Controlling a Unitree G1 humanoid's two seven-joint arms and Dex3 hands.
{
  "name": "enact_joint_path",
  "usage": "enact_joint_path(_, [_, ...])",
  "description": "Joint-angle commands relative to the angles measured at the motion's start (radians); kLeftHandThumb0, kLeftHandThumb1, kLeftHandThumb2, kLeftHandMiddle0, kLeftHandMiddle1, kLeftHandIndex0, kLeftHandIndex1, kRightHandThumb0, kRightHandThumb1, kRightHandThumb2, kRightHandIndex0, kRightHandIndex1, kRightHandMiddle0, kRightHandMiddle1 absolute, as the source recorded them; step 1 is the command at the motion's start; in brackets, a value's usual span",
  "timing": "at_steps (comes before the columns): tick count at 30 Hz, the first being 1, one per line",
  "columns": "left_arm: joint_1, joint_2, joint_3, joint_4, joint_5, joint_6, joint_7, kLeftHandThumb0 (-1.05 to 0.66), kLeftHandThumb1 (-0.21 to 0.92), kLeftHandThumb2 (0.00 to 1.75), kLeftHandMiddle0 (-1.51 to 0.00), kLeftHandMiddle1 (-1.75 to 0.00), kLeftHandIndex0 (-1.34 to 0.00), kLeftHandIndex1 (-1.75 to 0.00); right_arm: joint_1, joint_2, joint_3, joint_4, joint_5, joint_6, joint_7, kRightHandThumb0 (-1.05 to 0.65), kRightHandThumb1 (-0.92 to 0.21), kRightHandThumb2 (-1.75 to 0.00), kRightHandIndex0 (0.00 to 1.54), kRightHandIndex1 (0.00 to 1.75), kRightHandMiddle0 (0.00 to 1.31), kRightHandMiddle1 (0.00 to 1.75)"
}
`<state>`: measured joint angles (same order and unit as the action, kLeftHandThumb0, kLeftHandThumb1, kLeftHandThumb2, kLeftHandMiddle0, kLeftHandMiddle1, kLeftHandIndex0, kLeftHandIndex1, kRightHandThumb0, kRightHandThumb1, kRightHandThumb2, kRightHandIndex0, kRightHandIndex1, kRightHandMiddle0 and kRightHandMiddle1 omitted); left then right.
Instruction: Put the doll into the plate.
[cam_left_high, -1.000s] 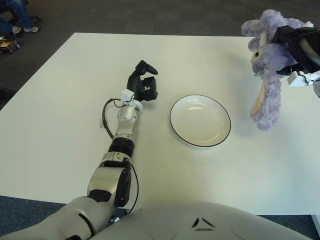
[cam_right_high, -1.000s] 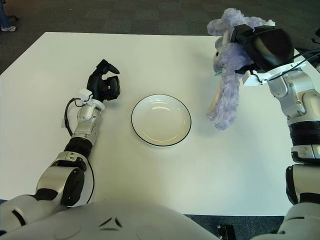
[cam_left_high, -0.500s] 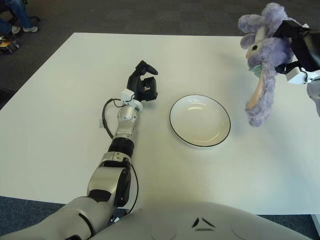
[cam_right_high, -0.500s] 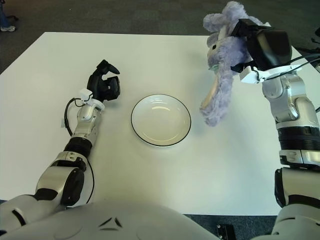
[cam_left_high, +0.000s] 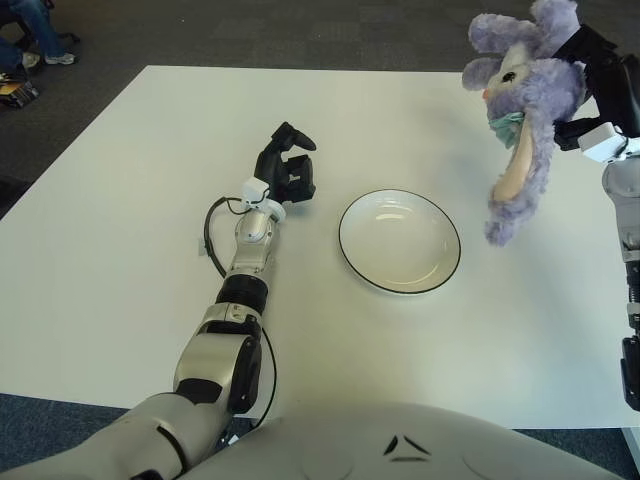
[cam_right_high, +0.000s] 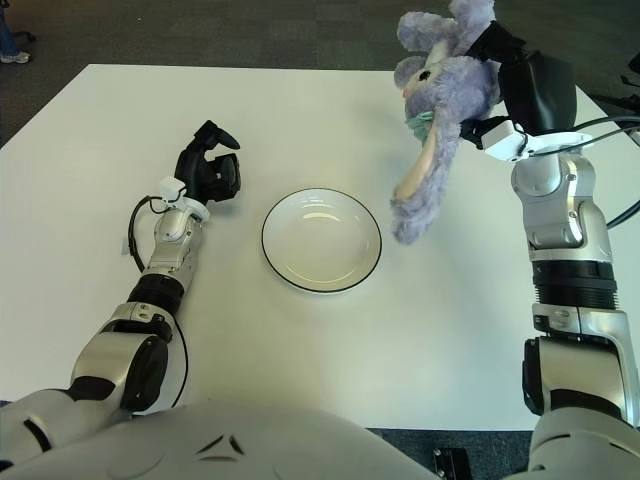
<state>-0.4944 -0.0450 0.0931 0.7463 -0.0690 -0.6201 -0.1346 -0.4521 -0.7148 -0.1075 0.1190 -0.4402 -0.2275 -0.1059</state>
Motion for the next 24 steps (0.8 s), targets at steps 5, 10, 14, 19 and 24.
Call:
enact_joint_path(5, [0.056, -0.007, 0.0, 0.045, 0.001, -0.001, 0.012, -0.43, 0.47, 1.13, -1.19, -1.75, -0.49, -1.75, 0.047, 0.055, -0.029, -0.13, 0.053, 0.068, 0.054, 0.59, -0.04, -1.65, 0.84, 1.75, 1.01, 1.75])
enact_joint_path(10, [0.054, -0.005, 0.0, 0.046, 0.003, 0.002, 0.014, -0.43, 0.47, 1.13, -1.19, -1.75, -0.49, -1.75, 0.064, 0.095, -0.035, -0.182, 0.093, 0.065, 0.075, 0.61, -0.02, -1.68, 0.86, 1.75, 1.05, 1.75])
enact_joint_path(14, [0.053, -0.003, -0.001, 0.047, 0.008, 0.001, 0.019, -0.43, 0.47, 1.12, -1.19, -1.75, -0.49, -1.75, 0.075, 0.107, -0.039, -0.21, 0.122, 0.041, 0.097, 0.63, 0.0, -1.71, 0.89, 1.75, 1.09, 1.75])
enact_joint_path(19, [0.048, -0.003, 0.001, 0.057, 0.011, -0.001, 0.018, -0.43, 0.47, 1.12, -1.2, -1.75, -0.49, -1.75, 0.096, 0.119, -0.045, -0.266, 0.205, 0.054, 0.173, 0.63, 0.01, -1.72, 0.89, 1.75, 1.09, 1.75])
enact_joint_path(24, [0.045, -0.003, 0.003, 0.061, 0.009, 0.001, 0.016, -0.43, 0.47, 1.12, -1.2, -1.75, -0.49, -1.75, 0.112, 0.139, -0.051, -0.305, 0.317, 0.074, 0.255, 0.62, 0.0, -1.7, 0.88, 1.75, 1.05, 1.75])
